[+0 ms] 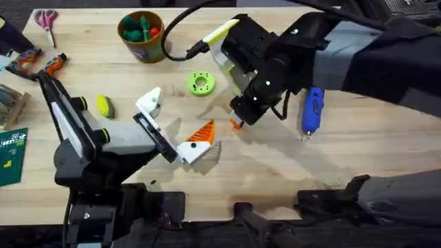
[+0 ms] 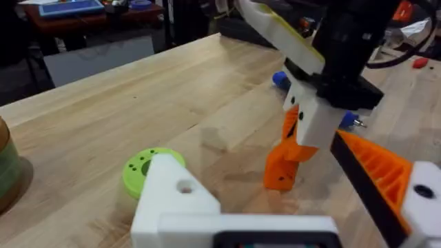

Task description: Pick up the gripper from the table and insert it into the empty holder that is missing its gripper. Then pick up a screw, insert it into the mounting hole, and use the screwdriver to tighten it. Finally, clean up the table by picking up the vegetable and placing it into the bucket.

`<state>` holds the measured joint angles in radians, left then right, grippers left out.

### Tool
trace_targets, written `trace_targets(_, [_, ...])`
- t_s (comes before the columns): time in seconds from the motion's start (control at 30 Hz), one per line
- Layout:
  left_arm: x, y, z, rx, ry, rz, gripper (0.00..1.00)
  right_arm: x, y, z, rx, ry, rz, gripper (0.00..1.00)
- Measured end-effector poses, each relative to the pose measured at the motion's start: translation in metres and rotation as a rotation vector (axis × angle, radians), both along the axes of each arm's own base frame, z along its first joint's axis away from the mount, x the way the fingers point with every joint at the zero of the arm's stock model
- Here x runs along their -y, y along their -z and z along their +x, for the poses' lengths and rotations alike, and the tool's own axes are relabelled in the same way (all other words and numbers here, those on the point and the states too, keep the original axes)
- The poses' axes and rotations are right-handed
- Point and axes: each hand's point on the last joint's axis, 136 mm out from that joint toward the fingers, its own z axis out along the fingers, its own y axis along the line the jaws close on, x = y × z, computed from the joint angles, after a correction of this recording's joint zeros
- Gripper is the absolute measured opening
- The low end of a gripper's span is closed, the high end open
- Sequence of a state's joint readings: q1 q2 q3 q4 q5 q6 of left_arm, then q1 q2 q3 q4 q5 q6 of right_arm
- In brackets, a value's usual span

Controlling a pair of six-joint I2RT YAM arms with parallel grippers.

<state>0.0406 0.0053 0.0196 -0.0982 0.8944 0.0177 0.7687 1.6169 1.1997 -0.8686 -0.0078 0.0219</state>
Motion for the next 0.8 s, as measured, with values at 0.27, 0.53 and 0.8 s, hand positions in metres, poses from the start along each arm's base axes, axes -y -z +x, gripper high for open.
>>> trace_targets(0.27, [0.0, 0.0, 0.0, 0.0, 0.0, 0.0, 0.985, -0.001, -0.033, 0.024, 0.024, 0.063, 0.11, 0.015])
trace_targets(0.53, [0.0, 0.0, 0.0, 0.0, 0.001, 0.0, 0.985, -0.01, -0.092, 0.047, -0.043, 0.118, 0.446, 0.014])
trace_targets(0.8, [0.005, 0.001, -0.006, 0.001, 0.042, 0.002, 0.986, -0.011, -0.111, 0.05, -0.251, 0.162, 0.718, 0.013])
